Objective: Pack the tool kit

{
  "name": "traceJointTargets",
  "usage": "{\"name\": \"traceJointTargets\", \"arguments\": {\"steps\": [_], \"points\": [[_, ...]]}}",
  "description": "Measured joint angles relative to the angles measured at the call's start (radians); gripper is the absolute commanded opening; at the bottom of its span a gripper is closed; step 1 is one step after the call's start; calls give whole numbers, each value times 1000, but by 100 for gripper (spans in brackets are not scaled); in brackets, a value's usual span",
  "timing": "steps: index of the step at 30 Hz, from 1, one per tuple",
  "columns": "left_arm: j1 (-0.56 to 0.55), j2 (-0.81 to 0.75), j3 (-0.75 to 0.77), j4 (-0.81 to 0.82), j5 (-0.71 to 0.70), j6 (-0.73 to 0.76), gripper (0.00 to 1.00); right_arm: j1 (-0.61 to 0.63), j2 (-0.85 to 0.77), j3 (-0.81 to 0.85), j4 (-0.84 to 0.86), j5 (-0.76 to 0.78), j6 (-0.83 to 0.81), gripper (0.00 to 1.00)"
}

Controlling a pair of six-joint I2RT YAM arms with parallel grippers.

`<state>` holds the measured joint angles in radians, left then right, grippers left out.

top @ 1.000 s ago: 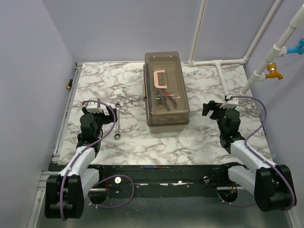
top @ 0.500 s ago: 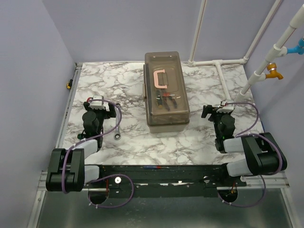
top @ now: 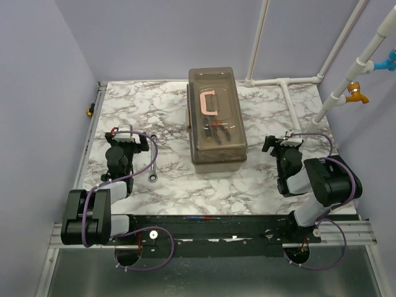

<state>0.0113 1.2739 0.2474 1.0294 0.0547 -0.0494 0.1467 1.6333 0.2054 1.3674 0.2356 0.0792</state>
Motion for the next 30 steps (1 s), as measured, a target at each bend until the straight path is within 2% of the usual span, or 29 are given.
{"name": "traceJointTargets", "arguments": {"steps": [2, 30], "points": [[0, 2, 0, 1, -4, 0, 99, 0, 0, 4, 0, 8, 0, 100], [1, 4, 0, 2, -18, 0, 98, 0, 0, 4, 0, 23, 3, 100]]}}
